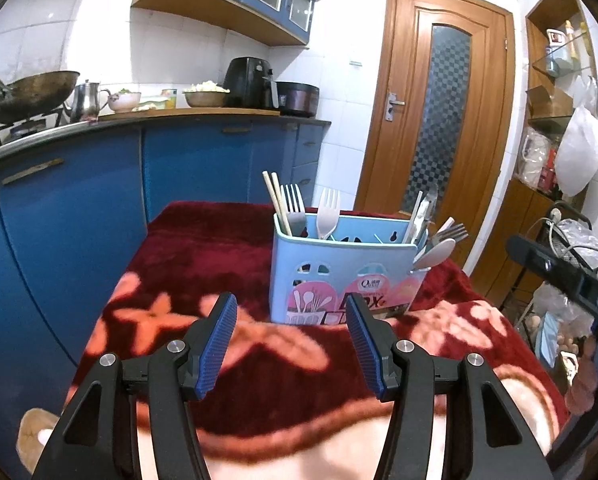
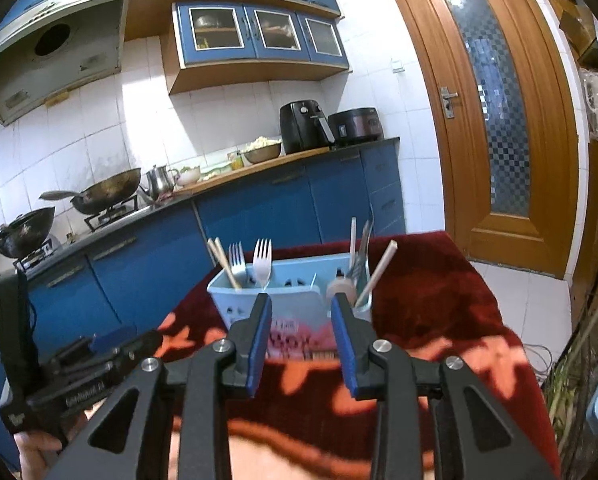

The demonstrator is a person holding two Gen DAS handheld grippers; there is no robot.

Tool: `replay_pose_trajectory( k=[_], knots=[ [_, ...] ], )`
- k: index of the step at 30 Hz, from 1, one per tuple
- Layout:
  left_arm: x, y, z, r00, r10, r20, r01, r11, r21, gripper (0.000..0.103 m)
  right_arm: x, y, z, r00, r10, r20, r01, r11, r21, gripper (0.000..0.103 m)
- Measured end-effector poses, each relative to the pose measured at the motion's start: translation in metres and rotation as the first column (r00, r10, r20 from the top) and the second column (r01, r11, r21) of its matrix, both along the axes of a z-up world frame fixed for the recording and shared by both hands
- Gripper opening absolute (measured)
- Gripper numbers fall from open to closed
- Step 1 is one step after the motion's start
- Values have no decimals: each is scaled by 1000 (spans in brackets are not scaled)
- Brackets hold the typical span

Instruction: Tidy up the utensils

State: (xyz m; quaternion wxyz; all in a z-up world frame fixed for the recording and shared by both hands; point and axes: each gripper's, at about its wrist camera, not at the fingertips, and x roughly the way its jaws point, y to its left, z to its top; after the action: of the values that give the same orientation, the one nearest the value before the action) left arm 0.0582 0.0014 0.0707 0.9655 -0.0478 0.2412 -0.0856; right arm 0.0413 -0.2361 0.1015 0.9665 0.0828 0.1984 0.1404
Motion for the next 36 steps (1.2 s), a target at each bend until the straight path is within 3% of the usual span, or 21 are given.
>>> replay_pose_trajectory(
  k=[3,7,13,16,20,25,36],
  knots=[
    [-12,2,-2,1000,3,1,-3,1000,10,58,-16,2,-10,1000,1,-10,-1,1000,-8,41],
    [-26,2,-10,1000,12,-1,-12,1000,26,59,-32,6,-27,1000,-3,-23,2,999,-33,55],
    [-33,3,-28,999,26,-21,-25,999,34,78,-46,10,-49,999,-24,-40,21,996,-85,79],
    [-35,1,-36,999,28,-33,-26,999,41,80,-50,7,-60,997,-56,-48,50,993,-105,96],
    [-37,-3,-47,999,44,-27,-42,997,65,85,-48,2,-75,992,-98,-74,89,989,-117,103],
    [-35,-6,-57,996,86,-9,-85,990,114,94,-46,-2,-88,990,-115,-84,104,986,-130,103],
    [-39,-9,-66,996,89,32,-92,990,111,95,-52,-2,-97,985,-172,6,170,970,-175,103]
  ],
)
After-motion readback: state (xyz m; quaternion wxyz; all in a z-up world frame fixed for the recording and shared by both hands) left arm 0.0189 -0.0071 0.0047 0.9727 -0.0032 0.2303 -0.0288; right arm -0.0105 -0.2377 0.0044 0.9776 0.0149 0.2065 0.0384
